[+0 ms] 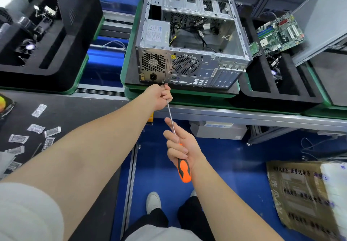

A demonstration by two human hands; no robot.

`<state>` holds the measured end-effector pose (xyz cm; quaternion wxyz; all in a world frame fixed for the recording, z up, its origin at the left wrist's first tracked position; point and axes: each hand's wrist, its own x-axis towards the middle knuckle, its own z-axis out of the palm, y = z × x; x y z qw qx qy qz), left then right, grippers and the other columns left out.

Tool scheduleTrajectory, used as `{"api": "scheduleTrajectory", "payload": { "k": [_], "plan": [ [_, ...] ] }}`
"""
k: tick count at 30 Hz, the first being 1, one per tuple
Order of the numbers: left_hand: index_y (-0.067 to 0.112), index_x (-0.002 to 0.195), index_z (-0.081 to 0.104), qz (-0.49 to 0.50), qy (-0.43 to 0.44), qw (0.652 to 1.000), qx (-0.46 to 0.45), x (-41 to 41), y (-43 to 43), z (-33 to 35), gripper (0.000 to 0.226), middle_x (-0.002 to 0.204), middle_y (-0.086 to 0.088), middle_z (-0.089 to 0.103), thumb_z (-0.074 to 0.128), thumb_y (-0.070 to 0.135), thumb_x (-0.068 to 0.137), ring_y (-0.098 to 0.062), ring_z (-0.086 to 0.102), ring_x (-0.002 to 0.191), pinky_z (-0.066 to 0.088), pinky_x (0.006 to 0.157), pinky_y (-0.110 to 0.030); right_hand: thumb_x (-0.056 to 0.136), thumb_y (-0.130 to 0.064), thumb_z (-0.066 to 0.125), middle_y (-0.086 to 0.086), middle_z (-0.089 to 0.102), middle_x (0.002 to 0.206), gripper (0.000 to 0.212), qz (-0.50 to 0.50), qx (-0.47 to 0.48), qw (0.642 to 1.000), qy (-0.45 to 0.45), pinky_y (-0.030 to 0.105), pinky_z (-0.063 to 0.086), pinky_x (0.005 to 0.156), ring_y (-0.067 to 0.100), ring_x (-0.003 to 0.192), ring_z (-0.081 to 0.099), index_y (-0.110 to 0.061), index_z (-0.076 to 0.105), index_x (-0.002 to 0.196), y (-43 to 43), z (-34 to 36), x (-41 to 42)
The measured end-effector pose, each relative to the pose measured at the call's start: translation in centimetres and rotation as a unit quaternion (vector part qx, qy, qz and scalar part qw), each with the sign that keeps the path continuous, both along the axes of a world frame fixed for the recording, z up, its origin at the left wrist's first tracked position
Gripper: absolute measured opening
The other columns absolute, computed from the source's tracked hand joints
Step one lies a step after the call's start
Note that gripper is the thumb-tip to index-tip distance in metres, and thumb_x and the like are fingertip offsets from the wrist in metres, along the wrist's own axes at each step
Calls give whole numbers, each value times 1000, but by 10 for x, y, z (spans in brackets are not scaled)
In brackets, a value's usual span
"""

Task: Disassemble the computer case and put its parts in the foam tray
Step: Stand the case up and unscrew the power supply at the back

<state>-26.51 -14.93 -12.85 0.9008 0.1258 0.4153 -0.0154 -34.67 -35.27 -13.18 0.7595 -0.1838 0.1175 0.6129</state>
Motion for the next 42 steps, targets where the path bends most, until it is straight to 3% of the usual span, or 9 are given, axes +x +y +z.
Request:
{"api": "scheduleTrajectory", "payload": {
  "k": [5, 9, 11, 15, 18, 22, 27, 36, 42],
  "plan": [
    [11, 93, 55, -32, 3, 996, 77, -3, -2, 0, 40, 69, -1, 52, 21, 14, 113, -7, 28, 35, 21, 38, -19, 109, -23, 39, 4, 49, 64, 22, 48, -279, 903, -322, 23, 26, 37, 15, 39, 25, -14, 56, 121, 9, 6, -4],
    [10, 95, 54, -20, 1, 994, 112, -2, -14, 1, 38, 74, -2, 50, 20, 13, 112, -7, 31, 37, 23, 42, -19, 100, 0, 45, 5, 49, 77, 32, 233, -541, 468, -659, 30, 28, 43, 20, 57, 46, -16, 38, 127, 20, 7, 0],
    [10, 93, 54, -8, 5, 993, 120, 1, -19, 3, 39, 73, -2, 49, 20, 14, 113, -7, 30, 36, 22, 44, -19, 98, 1, 52, 2, 44, 78, 51, 243, -569, 374, -691, 32, 28, 45, 21, 68, 53, -13, 29, 141, 25, 4, -3],
    [12, 90, 55, -1, 29, 993, 117, 2, -17, 4, 37, 69, 1, 47, 27, 17, 113, -7, 24, 39, 18, 41, -19, 99, 0, 54, 2, 42, 80, 45, 226, -563, 391, -692, 31, 31, 47, 18, 68, 49, -12, 32, 136, 30, -6, -1],
    [13, 90, 55, -10, 47, 993, 108, 1, -12, 4, 33, 66, 2, 46, 31, 16, 112, -7, 22, 42, 18, 39, -19, 107, -11, 51, 9, 51, 84, 7, 183, -504, 557, -634, 27, 42, 51, 18, 64, 46, -8, 47, 111, 25, 0, 3],
    [13, 90, 53, -21, 53, 995, 83, 1, -7, 2, 32, 58, 1, 48, 30, 17, 112, -8, 22, 40, 17, 38, -20, 106, -25, 44, 10, 53, 66, 23, 28, -294, 892, -342, 27, 35, 41, 19, 42, 33, -9, 57, 117, 8, -2, -1],
    [13, 89, 49, -18, 26, 999, 38, -1, -1, 0, 32, 50, 1, 50, 26, 16, 112, -9, 22, 36, 16, 38, -20, 111, -33, 53, 1, 42, 63, 25, 3, -41, 999, -34, 19, 24, 34, 7, 39, 28, -14, 69, 112, 1, -12, -9],
    [13, 89, 54, -41, 2, 996, 81, -6, -2, -1, 39, 68, 0, 47, 23, 13, 113, -7, 28, 35, 20, 40, -20, 103, -22, 44, 5, 44, 60, 18, 37, -282, 912, -295, 22, 22, 39, 14, 44, 21, -15, 60, 99, 12, -9, -10],
    [13, 90, 53, -13, 12, 993, 115, -1, -18, 0, 38, 69, -3, 48, 23, 15, 113, -9, 29, 46, 20, 49, -21, 115, -26, 31, 2, 46, 72, 14, 176, -593, 406, -672, 32, 25, 46, 17, 56, 40, -20, 32, 102, 18, -21, -14]
  ]
}}
